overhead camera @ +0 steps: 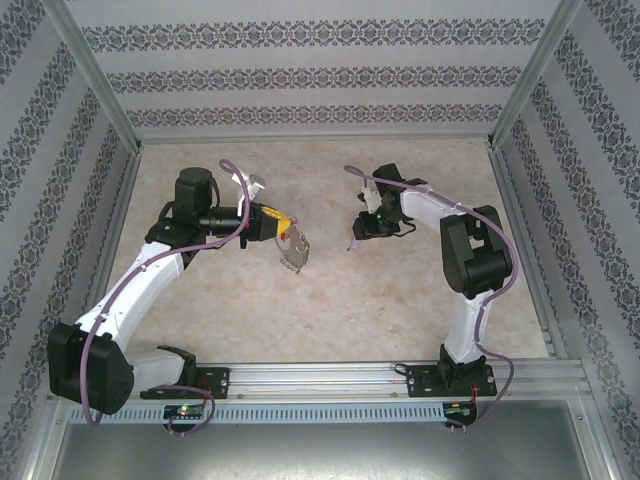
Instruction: Put the keys on the keyring
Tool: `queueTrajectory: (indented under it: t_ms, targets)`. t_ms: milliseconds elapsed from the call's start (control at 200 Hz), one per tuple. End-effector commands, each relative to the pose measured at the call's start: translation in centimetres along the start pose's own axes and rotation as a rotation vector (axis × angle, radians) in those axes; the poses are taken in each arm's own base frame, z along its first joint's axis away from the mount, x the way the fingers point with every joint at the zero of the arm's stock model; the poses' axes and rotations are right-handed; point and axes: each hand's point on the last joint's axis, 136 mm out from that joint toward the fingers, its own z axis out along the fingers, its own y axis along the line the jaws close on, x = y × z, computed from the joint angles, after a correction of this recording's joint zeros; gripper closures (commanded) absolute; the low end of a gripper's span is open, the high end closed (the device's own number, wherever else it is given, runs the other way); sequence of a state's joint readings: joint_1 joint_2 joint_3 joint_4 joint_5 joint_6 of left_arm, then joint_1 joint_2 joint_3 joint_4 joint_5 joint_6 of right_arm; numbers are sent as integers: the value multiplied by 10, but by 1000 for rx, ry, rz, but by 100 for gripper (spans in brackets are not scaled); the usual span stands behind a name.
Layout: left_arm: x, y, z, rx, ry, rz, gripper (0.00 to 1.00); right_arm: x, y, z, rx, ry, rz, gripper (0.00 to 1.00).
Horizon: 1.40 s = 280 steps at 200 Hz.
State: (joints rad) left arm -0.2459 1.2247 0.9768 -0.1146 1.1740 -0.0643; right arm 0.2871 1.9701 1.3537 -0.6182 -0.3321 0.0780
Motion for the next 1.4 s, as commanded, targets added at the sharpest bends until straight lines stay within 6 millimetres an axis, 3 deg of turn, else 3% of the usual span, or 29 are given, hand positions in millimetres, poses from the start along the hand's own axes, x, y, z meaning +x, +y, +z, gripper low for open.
queueTrajectory:
  t_ms: [0,555,984,1394]
  targets:
    - [-13,-10,-6,32,-44,67,100,3,3,5,22,41,-16,61]
    - [-25,-28,-14,55,-90,119,100,1,5,6,48,84,0,66]
    - [-34,-35,-20,67,-125,144,100,4,22,8,36,92,-7,66]
    - [-35,-40,-22,67,-133,157,100,17,29,15,77,129,-35,66]
